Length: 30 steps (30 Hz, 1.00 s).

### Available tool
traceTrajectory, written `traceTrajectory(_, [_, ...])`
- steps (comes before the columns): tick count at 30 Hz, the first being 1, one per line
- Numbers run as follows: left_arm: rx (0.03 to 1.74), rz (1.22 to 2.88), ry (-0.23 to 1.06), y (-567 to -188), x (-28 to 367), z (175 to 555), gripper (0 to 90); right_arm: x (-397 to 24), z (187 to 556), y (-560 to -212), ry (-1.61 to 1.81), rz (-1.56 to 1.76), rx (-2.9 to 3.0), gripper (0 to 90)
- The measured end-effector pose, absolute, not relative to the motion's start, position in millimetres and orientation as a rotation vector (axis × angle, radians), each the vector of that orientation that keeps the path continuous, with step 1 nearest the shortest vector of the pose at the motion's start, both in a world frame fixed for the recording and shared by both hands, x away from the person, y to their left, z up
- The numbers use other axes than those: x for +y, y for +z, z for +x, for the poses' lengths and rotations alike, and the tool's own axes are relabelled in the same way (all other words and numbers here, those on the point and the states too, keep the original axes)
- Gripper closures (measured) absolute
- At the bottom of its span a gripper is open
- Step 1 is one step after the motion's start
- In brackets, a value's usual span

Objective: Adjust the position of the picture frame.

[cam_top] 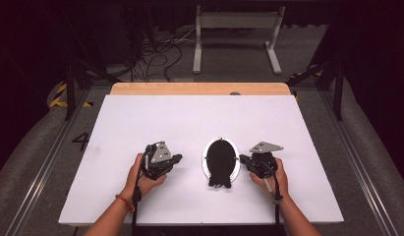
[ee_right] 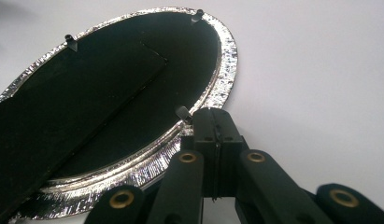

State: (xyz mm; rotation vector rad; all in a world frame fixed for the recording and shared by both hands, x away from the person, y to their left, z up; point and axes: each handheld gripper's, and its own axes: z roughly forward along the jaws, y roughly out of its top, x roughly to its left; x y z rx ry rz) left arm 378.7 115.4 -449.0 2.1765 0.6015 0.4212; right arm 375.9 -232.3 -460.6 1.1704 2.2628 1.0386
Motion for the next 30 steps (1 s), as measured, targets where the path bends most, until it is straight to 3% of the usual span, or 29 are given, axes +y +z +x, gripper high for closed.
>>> traceTrajectory(30, [0.574, 2.242, 0.382, -462.8, 88.9, 377.8, 88.3, -191.7, 334.1, -461.1, 1.103, 1.022, 2.422, 90.0])
